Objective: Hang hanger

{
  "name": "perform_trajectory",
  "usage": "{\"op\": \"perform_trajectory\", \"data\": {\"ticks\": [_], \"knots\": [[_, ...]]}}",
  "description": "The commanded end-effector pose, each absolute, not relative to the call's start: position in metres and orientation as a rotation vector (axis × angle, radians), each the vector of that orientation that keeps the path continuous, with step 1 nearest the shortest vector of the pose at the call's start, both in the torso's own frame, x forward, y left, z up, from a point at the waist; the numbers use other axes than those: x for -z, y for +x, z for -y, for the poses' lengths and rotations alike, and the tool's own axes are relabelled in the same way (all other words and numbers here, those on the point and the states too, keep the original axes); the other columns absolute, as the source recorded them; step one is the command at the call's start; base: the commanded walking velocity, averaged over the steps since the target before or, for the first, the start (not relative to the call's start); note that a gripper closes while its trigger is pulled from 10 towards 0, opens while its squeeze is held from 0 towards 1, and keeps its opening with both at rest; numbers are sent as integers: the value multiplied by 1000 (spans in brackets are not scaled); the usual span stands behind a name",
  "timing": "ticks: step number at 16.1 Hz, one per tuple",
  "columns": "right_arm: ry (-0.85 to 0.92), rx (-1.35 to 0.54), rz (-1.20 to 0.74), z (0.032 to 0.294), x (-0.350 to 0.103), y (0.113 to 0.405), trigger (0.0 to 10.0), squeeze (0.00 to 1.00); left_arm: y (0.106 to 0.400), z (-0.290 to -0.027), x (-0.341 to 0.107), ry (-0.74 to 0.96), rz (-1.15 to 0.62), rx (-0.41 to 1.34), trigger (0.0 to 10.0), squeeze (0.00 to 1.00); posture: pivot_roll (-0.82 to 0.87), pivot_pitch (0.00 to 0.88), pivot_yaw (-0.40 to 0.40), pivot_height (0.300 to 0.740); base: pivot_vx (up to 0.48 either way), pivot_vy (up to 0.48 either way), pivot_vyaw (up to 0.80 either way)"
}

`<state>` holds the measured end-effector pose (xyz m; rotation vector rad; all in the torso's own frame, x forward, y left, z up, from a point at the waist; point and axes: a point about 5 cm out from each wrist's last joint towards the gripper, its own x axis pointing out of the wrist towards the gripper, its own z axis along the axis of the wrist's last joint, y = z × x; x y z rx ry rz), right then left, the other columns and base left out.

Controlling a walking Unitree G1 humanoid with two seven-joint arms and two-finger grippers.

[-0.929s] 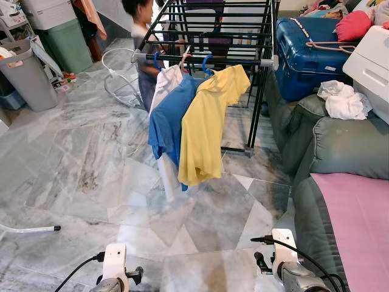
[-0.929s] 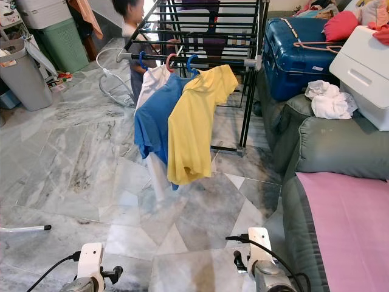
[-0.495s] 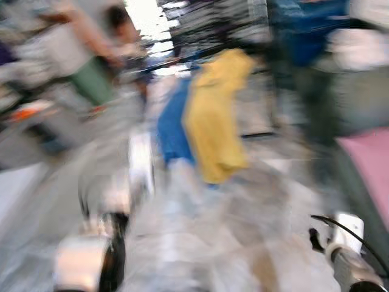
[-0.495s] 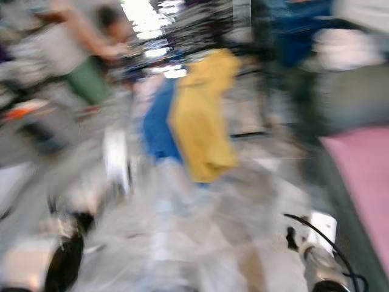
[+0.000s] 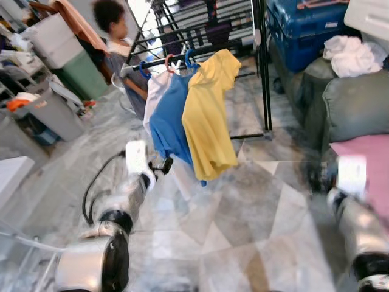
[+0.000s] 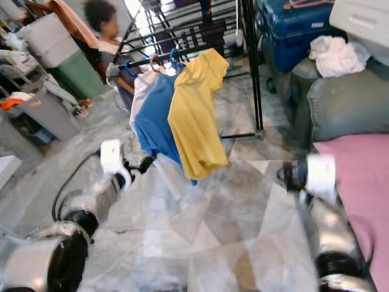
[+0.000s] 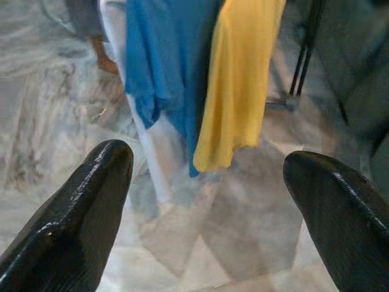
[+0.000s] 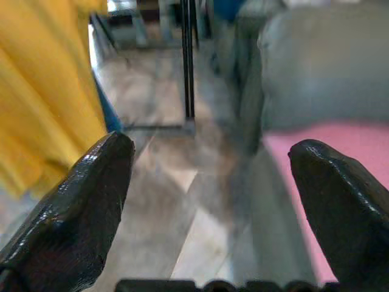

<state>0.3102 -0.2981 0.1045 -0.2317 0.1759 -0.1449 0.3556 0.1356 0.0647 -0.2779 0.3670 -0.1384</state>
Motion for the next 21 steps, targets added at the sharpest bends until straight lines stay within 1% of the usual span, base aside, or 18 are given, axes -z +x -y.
{"op": "perform_trajectory", "data": {"ticks": [1, 2, 3, 4, 5, 6, 7, 8, 9, 10, 11, 13, 14, 15, 17, 19, 21], "knots": [[-235, 62, -178, 284, -107, 316, 10000, 0, 359, -151, -74, -296, -296, 79, 10000, 0, -325, 0, 232, 740, 0, 0, 0], [-219, 21, -139, 279, -120, 323, 10000, 0, 358, -153, -74, -357, -270, 39, 10000, 0, -314, 0, 204, 740, 0, 0, 0], [-233, -32, -103, 270, -135, 329, 10000, 0, 355, -154, -73, -383, -239, 1, 10000, 0, -307, 0, 188, 740, 0, 0, 0], [-239, -58, -95, 264, -141, 332, 10000, 0, 351, -152, -72, -368, -216, 7, 10000, 0, -297, 0, 155, 740, 0, 0, 0], [-237, -80, -98, 258, -144, 334, 10000, 0, 347, -151, -71, -349, -187, 19, 10000, 0, -288, 0, 142, 740, 0, 0, 0], [-247, -110, -124, 253, -139, 335, 10000, 0, 343, -150, -68, -331, -175, 16, 10000, 0, -261, 0, 109, 740, 0, 0, 0], [-239, -124, -136, 246, -134, 336, 10000, 0, 340, -155, -69, -356, -143, -12, 10000, 0, -253, 0, 105, 740, 0, 0, 0], [-225, -135, -149, 240, -130, 336, 10000, 0, 338, -159, -70, -309, -120, -23, 10000, 0, -238, 0, 102, 740, 0, 0, 0], [-202, -144, -151, 231, -127, 336, 10000, 0, 336, -160, -72, -269, -115, 3, 10000, 0, -224, 0, 110, 740, 0, 0, 0], [-197, -146, -151, 228, -126, 335, 10000, 0, 335, -159, -72, -271, -112, 23, 10000, 0, -220, 0, 112, 740, 0, 0, 0], [-153, -156, -159, 218, -119, 331, 10000, 0, 331, -156, -77, -181, -66, 95, 10000, 0, -207, 0, 121, 740, 0, 0, 0], [-140, -192, -181, 207, -110, 321, 10000, 0, 326, -156, -78, -162, -60, 143, 10000, 0, -203, 0, 118, 740, 0, 0, 0], [-134, -217, -203, 200, -104, 311, 10000, 0, 317, -159, -74, -124, -73, 160, 10000, 0, -201, 0, 109, 740, 0, 0, 0], [-121, -222, -223, 198, -99, 306, 10000, 0, 312, -160, -71, -107, -76, 157, 10000, 0, -198, 0, 102, 740, 0, 0, 0], [-149, -271, -222, 189, -95, 299, 10000, 0, 301, -166, -75, -76, -17, 110, 10000, 0, -173, 0, 68, 740, 0, 0, 0], [-191, -253, -184, 185, -100, 306, 10000, 0, 288, -168, -74, -107, 22, 55, 10000, 0, -154, 0, 45, 740, 0, 0, 0], [-209, -246, -151, 182, -106, 315, 10000, 0, 263, -168, -62, -133, -5, 22, 10000, 0, -129, 0, 18, 740, 0, 0, 0]]}}
